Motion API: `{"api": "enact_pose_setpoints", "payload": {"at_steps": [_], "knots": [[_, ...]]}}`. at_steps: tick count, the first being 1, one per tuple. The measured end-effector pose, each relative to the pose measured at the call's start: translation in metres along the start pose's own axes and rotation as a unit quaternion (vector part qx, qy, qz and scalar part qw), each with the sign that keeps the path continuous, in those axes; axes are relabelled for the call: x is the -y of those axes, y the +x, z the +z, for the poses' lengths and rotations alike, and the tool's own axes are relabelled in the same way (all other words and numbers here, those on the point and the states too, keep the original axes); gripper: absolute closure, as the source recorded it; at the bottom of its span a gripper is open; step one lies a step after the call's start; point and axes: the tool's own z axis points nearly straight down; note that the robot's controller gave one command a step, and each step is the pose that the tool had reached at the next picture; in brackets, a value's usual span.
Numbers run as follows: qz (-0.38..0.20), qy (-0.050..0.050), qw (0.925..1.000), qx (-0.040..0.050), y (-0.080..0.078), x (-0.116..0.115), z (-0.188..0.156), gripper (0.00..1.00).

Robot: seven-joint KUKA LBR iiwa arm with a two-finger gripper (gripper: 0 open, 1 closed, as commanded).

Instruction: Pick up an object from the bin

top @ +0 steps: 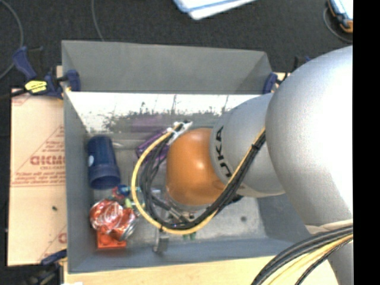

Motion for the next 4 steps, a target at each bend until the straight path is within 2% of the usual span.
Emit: {"api": "enact_pose_setpoints", "payload": {"at_steps": [1, 2, 3, 4], "knots": [[-0.099, 0.000, 0.9950, 0.0103, -0.022, -0.026, 0.026, 0.00], [-0.056, -0.001, 0.9984, 0.0064, -0.017, -0.049, 0.017, 0.00], [-0.089, 0.004, 0.9960, 0.0099, -0.056, -0.073, 0.026, 0.00], [-0.020, 0.008, 0.9998, 0.0032, -0.032, -0.080, 0.017, 1.00]]}}
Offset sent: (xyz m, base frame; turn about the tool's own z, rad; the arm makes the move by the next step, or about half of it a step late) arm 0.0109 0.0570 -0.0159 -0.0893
